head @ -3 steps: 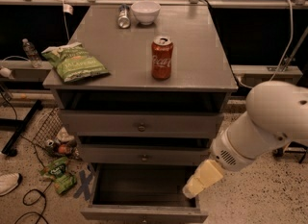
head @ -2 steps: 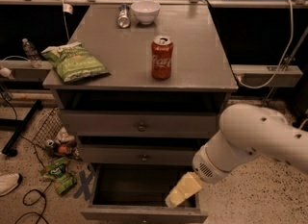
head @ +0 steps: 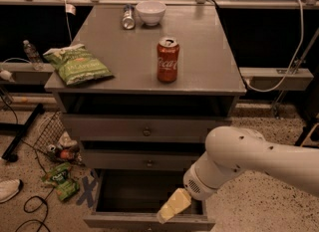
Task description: Close bottom drawer
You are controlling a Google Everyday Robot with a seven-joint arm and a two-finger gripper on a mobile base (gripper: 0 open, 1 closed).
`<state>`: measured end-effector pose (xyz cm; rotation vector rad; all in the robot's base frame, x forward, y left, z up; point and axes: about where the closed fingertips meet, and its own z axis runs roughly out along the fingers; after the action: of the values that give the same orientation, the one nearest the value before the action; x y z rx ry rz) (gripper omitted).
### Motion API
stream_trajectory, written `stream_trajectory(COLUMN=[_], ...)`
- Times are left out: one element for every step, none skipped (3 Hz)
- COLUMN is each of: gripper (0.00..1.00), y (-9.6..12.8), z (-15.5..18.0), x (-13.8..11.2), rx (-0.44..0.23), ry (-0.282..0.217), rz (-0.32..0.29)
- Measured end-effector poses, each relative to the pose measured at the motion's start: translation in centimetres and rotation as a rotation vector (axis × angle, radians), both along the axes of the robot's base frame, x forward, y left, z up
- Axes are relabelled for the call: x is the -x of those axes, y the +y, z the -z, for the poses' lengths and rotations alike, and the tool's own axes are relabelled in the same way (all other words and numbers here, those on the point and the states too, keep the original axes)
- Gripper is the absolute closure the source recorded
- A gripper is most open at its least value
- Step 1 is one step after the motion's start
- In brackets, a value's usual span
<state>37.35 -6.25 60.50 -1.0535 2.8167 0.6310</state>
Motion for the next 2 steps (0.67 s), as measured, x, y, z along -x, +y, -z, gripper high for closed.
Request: stream_trajectory(gripper=[0.00, 0.00], y=[-1.0, -3.5], z=[2.4, 8.2], x=[0.5, 0.8], rx=[-0.006, -0.053], ry=[0.036, 0.091], rz=[0.050, 0.170])
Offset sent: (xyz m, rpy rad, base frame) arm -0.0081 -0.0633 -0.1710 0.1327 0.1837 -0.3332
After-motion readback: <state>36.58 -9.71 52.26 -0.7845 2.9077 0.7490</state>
